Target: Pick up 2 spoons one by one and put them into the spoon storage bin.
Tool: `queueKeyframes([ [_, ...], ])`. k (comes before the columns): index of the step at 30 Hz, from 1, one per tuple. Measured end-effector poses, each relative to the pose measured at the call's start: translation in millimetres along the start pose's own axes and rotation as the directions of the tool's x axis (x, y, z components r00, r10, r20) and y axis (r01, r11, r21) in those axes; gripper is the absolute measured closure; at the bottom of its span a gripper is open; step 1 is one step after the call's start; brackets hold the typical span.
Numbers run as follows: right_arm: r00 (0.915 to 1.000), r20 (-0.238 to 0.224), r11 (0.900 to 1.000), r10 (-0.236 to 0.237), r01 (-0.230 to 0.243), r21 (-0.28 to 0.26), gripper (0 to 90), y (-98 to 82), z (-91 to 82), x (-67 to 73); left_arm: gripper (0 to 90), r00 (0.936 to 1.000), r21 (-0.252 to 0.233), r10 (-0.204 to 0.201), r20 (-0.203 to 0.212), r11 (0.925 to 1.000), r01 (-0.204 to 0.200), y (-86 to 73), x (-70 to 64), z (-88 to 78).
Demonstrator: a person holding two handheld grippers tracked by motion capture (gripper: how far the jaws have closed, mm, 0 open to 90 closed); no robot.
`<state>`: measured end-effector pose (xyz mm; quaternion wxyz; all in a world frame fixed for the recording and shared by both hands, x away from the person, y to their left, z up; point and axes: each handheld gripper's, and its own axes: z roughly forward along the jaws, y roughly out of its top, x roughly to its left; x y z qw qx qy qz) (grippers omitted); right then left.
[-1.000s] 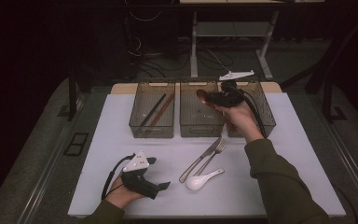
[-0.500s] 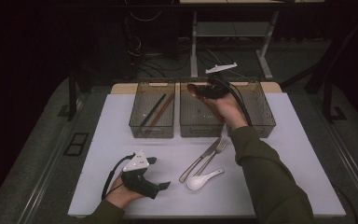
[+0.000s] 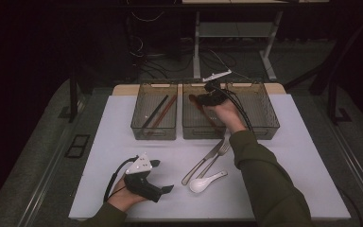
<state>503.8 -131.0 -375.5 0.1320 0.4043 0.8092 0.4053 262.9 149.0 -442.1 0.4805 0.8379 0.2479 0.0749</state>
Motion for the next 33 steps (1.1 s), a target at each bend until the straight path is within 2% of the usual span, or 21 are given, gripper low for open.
queueKeyframes([
  [3,0.9999,-0.008,1.0,0.008,-0.008,-0.014,59.1,-3.6,-3.1,-1.4,0.0,1.0,-0.001,0.001,0.002,1.0,-0.001,-0.2,-0.4,0.3],
  [12,0.9995,-0.03,0.999,0.005,-0.006,-0.034,48.6,-13.1,-21.5,-3.5,0.0,1.0,0.007,-0.001,0.003,1.0,0.001,-0.2,-1.0,0.7],
  [21,0.9976,-0.063,0.998,-0.029,0.025,-0.058,46.9,-23.2,-50.5,0.5,0.0,1.0,0.012,0.002,-0.001,0.9999,-0.002,-0.6,-0.8,0.3],
  [33,0.9917,-0.109,0.995,-0.068,0.06,-0.078,46.5,-45.0,-80.4,9.7,0.0,1.0,0.009,-0.008,0.001,0.9999,0.008,-1.4,-1.1,1.2],
])
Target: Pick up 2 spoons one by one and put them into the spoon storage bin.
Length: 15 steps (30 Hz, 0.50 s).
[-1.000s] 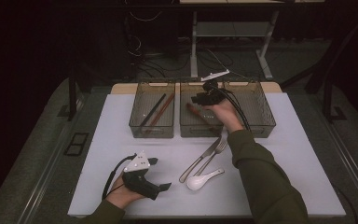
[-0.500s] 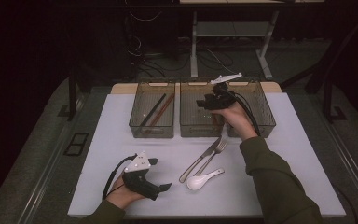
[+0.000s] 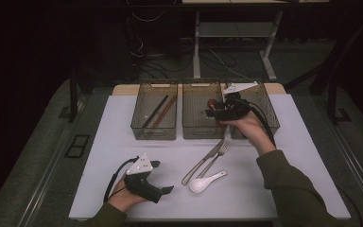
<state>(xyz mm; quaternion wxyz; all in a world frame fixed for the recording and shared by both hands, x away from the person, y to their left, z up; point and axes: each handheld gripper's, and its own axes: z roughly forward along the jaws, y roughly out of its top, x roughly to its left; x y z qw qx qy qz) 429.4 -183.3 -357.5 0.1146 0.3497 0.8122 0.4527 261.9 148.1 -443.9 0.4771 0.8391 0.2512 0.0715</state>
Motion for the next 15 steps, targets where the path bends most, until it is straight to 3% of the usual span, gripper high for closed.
queueKeyframes([
  [7,0.9998,-0.019,1.0,0.005,-0.005,0.002,50.7,-15.2,-14.1,8.2,0.0,1.0,-0.003,-0.004,-0.003,1.0,0.004,-0.4,0.2,-0.4],
  [15,0.9986,-0.052,1.0,0.011,-0.01,0.011,62.2,-31.6,-31.1,16.5,0.0,1.0,0.004,-0.001,-0.005,1.0,0.001,-0.3,0.2,-0.5],
])
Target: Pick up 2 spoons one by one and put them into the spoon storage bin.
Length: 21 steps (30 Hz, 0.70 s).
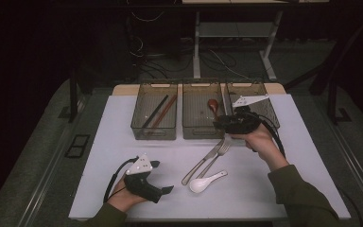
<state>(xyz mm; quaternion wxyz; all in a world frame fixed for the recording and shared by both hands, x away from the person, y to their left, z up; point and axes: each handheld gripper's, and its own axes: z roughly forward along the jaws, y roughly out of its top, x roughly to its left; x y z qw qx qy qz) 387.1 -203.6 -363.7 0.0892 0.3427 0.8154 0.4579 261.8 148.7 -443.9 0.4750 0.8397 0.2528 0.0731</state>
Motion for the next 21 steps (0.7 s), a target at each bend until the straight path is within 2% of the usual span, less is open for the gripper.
queueKeyframes([
  [7,0.9983,-0.054,0.999,-0.021,0.022,0.029,75.0,-17.9,-7.5,13.8,0.0,1.0,-0.009,-0.008,0.003,0.9999,0.008,0.4,0.0,-0.7],
  [14,0.9977,-0.061,0.998,-0.028,0.031,0.053,88.2,-38.1,-12.3,23.8,0.0,1.0,-0.011,-0.008,0.002,0.9999,0.008,0.6,-0.7,-0.6],
  [21,0.9969,-0.075,0.996,-0.025,0.03,0.078,89.3,-58.4,-14.5,31.2,0.0,1.0,-0.012,-0.005,0.0,0.9999,0.005,0.5,-0.3,-1.3],
])
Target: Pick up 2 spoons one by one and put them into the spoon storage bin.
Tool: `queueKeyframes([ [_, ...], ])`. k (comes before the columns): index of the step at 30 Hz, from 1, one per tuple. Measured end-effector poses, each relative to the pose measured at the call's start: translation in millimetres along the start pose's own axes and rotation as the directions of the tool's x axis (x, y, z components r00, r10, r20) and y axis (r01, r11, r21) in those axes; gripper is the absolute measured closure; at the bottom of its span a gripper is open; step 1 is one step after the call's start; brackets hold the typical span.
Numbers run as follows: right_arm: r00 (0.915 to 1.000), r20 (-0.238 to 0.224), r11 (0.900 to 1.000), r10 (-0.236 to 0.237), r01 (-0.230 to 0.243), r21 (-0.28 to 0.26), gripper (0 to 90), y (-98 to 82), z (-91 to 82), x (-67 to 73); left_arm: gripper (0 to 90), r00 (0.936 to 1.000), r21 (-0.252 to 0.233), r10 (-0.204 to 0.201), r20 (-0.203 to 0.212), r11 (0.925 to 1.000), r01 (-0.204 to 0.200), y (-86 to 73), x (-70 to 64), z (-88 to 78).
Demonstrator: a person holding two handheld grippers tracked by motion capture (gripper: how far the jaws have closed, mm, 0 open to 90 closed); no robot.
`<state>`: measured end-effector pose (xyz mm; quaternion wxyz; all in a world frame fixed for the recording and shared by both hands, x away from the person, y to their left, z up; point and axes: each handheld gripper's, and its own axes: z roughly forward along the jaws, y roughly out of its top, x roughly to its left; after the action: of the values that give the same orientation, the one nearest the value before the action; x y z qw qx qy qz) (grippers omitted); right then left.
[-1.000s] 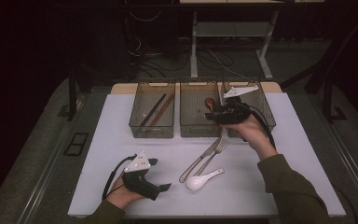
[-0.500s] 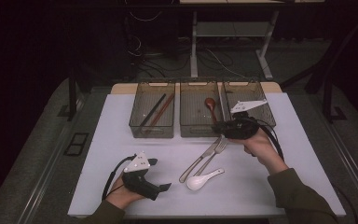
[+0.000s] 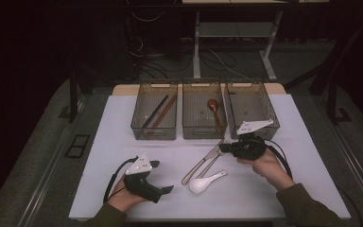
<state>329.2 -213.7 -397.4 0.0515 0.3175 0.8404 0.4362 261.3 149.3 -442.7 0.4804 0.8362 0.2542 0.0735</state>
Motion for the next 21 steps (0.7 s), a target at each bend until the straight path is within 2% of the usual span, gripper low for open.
queueKeyframes([
  [11,0.9991,-0.012,0.995,-0.04,0.041,0.089,89.3,-27.0,7.4,18.3,0.0,1.0,0.0,0.001,-0.001,1.0,-0.001,-0.1,-0.2,-0.1],
  [21,0.9978,-0.027,0.989,-0.06,0.063,0.133,89.3,-31.9,25.2,21.3,0.0,1.0,0.009,0.004,0.001,0.9999,-0.004,0.1,-0.2,0.2],
])
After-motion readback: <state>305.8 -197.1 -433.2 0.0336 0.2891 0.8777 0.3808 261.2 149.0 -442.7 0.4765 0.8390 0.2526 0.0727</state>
